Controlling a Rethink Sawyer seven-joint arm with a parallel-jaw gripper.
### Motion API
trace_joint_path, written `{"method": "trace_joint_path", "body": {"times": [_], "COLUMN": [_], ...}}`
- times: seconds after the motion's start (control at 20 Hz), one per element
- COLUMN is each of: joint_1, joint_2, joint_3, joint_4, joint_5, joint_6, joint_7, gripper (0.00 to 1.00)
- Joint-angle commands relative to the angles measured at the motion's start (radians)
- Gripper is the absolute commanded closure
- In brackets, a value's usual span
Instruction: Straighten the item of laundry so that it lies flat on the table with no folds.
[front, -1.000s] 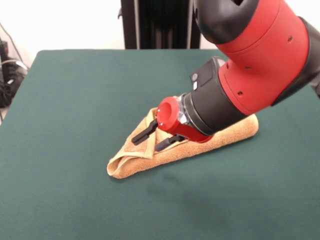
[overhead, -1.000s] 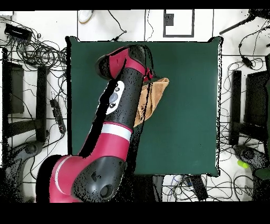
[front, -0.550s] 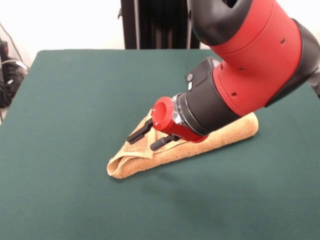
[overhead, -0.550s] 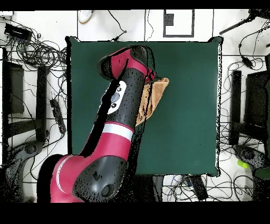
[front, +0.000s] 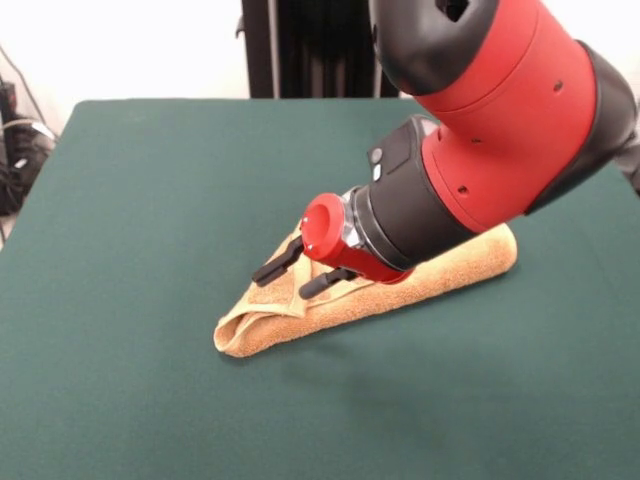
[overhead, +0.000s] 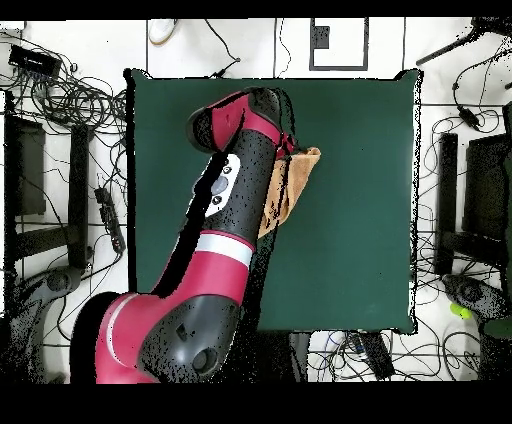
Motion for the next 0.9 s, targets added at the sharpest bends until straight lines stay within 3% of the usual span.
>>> {"method": "trace_joint_path", "body": {"times": [0.05, 0.7, 0.9], "joint_1": [0.012, -0.012, -0.004], "joint_2": [0.057, 0.056, 0.063], "joint_3": [0.132, 0.203, 0.182], "joint_4": [0.104, 0.102, 0.094], "joint_5": [0.059, 0.154, 0.135], "joint_6": [-0.02, -0.055, -0.054], "joint_7": [0.286, 0.318, 0.29], "gripper": [0.0, 0.0, 0.0]}}
